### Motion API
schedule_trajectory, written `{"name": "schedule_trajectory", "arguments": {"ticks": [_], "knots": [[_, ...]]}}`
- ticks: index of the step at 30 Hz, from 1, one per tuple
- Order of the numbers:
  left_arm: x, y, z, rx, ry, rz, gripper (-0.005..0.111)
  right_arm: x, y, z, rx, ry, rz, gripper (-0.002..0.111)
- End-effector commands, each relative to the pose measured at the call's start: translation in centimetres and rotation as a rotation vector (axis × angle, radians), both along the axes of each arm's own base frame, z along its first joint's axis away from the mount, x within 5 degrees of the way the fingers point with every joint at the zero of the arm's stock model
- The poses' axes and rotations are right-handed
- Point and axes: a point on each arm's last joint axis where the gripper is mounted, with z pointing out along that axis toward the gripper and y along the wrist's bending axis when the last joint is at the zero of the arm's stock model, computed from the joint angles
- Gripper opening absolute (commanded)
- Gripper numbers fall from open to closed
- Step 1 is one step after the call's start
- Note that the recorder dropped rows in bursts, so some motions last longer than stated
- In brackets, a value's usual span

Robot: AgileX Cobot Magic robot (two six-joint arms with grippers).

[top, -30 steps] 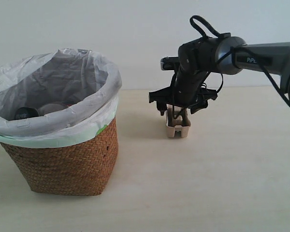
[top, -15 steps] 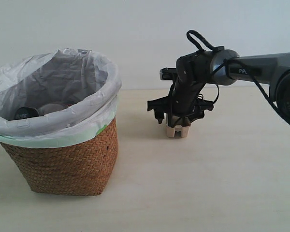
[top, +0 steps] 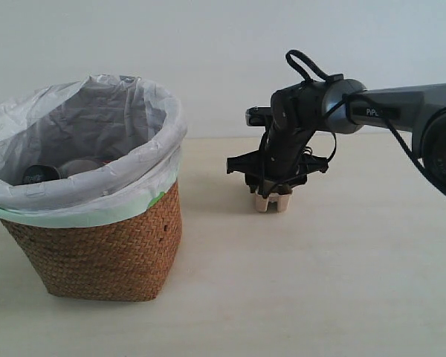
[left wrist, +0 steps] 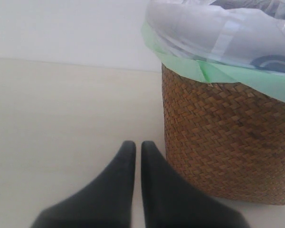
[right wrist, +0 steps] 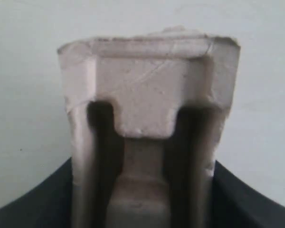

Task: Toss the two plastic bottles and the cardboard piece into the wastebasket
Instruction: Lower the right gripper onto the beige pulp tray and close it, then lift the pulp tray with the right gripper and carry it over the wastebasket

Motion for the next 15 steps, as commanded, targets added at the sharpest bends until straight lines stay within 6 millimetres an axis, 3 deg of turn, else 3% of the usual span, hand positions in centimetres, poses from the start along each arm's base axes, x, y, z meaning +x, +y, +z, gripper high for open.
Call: {"name": "schedule_trajectory", "arguments": {"ticks": [1,5,15], "knots": [[0.0,0.0,-0.1,0.0,-0.004,0.001,0.004,0.2,-0.3,0.2,-0.004,-0.01,0.005,0.052],[0.0,0.0,-0.1,0.0,-0.005,0.001,0.004,0.2,-0.3,0.3,-0.004,-0.01,0.004,0.052],[0.0,0.0,-0.1,0.0,-0.005,0.001,0.004,0.0,-0.4,2.8,0.008,-0.042,0.003,0.052]]}}
